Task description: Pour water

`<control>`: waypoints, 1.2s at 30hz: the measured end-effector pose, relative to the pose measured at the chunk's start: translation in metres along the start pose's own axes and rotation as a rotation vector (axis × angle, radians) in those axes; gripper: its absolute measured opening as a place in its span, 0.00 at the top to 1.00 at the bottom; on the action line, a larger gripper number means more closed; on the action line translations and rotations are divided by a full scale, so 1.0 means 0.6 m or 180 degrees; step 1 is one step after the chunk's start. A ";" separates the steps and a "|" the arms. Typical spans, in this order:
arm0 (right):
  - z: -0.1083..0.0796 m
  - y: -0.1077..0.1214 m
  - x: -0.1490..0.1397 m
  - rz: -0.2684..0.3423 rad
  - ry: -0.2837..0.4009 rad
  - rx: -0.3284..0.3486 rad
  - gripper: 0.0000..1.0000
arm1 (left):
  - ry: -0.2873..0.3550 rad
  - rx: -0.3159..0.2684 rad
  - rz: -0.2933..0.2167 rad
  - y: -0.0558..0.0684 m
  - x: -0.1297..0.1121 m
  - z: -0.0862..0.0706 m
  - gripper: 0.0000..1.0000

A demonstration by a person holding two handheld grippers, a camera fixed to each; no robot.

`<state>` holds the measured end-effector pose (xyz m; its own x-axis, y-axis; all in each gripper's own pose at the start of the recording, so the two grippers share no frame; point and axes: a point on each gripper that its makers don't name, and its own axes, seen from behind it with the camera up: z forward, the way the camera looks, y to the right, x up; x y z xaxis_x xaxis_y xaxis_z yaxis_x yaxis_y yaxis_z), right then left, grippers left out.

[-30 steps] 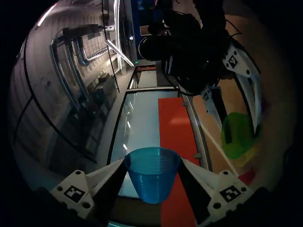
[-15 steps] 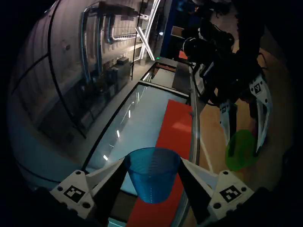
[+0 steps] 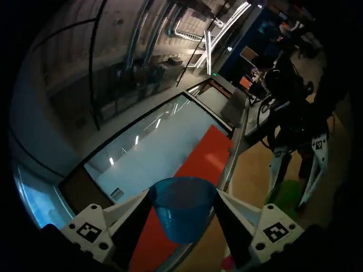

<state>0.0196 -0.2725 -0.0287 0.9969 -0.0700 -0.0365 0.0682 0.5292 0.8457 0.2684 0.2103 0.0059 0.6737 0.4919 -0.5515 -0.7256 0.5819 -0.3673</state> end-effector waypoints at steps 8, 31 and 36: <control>-0.003 0.002 0.007 -0.0016 0.0017 -0.0017 0.11 | -0.0083 -0.0061 -0.0683 0.002 -0.025 0.009 0.12; -0.010 0.009 0.026 -0.0014 0.0084 -0.0064 0.11 | -0.0105 -0.0230 -0.2174 0.000 -0.059 0.015 0.13; -0.009 0.011 0.027 -0.0002 0.0076 -0.0077 0.11 | -0.0181 -0.0248 -0.2140 0.008 -0.074 0.010 0.13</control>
<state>0.0363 -0.2655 -0.0265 0.9975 -0.0503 -0.0501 0.0696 0.5494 0.8326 0.2355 0.1951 0.0329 0.9867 0.0740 -0.1448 -0.1529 0.7258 -0.6707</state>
